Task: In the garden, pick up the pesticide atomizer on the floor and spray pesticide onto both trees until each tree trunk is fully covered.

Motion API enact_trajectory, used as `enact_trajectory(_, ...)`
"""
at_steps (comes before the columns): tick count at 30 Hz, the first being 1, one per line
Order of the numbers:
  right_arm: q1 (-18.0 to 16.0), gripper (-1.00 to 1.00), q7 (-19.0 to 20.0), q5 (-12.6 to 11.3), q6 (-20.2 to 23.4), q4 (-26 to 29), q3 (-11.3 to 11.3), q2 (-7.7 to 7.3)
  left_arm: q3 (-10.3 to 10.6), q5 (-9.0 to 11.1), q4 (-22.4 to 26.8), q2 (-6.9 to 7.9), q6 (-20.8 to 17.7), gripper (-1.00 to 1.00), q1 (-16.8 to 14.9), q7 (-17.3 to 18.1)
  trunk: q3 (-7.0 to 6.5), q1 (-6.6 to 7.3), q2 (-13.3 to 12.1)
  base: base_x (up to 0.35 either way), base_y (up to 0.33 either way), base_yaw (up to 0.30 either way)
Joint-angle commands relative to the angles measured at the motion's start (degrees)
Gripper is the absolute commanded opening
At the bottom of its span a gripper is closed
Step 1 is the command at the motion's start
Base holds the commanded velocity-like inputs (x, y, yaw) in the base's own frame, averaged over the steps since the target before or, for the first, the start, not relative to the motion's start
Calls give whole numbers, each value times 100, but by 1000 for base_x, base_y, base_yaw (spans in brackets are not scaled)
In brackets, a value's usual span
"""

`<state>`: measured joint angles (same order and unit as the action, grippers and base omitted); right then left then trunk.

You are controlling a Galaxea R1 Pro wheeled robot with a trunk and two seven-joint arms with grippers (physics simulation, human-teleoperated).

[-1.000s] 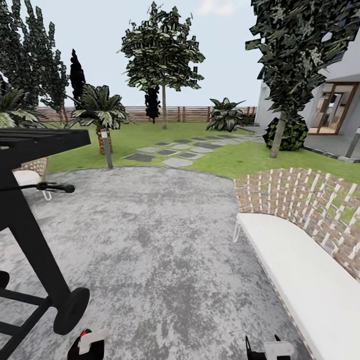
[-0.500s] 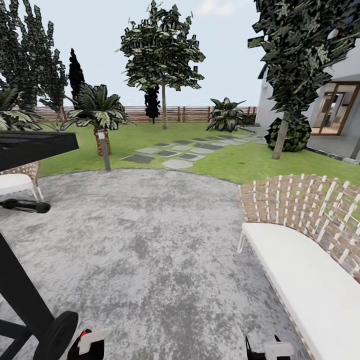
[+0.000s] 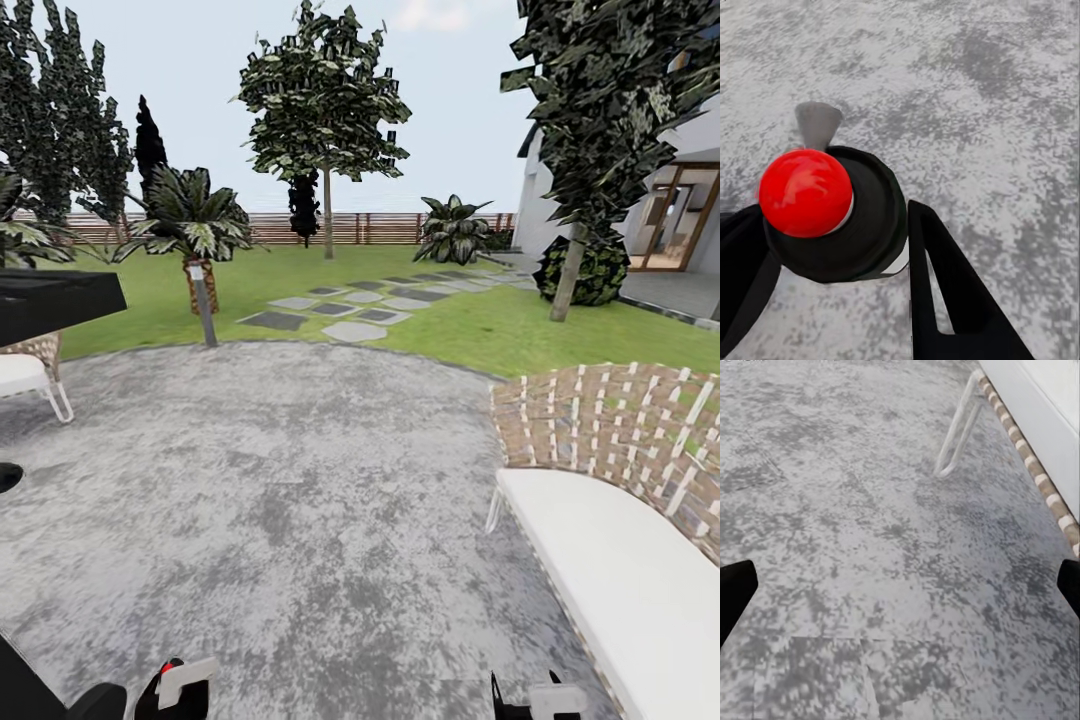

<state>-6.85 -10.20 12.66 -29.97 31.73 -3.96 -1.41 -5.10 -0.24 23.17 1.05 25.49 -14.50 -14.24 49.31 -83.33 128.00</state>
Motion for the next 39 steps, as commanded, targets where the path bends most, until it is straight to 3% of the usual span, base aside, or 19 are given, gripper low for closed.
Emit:
enact_trajectory(1,0,100,0,0,0,0,0,0,1,-2,-1,0,-1,-100,0,0,0,0,0,340,0,0)
enact_trajectory(39,0,100,18,2,9,-9,2,0,1,-37,-93,0,9,-100,0,0,0,0,0,340,0,0)
